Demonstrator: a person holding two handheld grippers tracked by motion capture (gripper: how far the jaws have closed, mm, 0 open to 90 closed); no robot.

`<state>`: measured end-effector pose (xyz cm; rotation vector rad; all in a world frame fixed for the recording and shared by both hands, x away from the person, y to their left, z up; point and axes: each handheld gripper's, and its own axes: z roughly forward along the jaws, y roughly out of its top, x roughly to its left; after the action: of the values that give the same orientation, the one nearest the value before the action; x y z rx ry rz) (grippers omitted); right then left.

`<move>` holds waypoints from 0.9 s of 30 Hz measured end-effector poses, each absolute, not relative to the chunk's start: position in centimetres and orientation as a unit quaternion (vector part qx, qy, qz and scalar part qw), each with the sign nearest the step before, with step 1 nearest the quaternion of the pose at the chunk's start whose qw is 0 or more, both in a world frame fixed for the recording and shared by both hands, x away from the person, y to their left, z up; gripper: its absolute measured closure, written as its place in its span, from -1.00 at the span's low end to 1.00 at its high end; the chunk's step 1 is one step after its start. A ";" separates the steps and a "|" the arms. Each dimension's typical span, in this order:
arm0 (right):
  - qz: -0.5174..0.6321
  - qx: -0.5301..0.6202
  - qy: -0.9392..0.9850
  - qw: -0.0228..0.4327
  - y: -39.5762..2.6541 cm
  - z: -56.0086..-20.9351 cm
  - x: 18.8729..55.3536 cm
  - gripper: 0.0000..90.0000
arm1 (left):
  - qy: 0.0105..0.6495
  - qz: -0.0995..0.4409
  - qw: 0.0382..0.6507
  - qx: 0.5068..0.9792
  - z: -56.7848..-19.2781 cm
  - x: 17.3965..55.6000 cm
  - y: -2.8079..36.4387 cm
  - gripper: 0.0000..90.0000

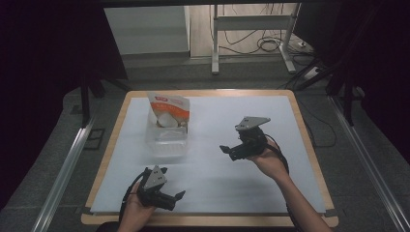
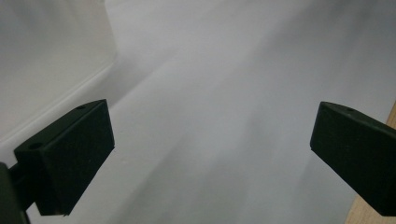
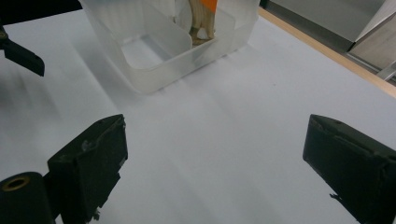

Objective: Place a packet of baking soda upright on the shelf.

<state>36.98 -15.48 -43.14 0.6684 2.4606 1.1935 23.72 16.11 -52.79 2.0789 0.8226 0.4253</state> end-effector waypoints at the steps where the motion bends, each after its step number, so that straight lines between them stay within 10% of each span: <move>1: 0.418 0.234 0.862 0.163 -15.7 -43.2 36.8 -0.85 | 0.328 0.170 0.419 0.829 -52.8 23.7 16.1 -1.00; 27: 0.406 0.241 0.864 0.172 -19.9 -43.5 32.3 -0.95 | 0.329 0.172 0.420 0.828 -52.8 23.8 16.2 -1.00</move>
<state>32.32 -19.90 -43.46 0.6847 2.4528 1.1535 23.81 16.19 -52.79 2.0766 0.8246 0.4303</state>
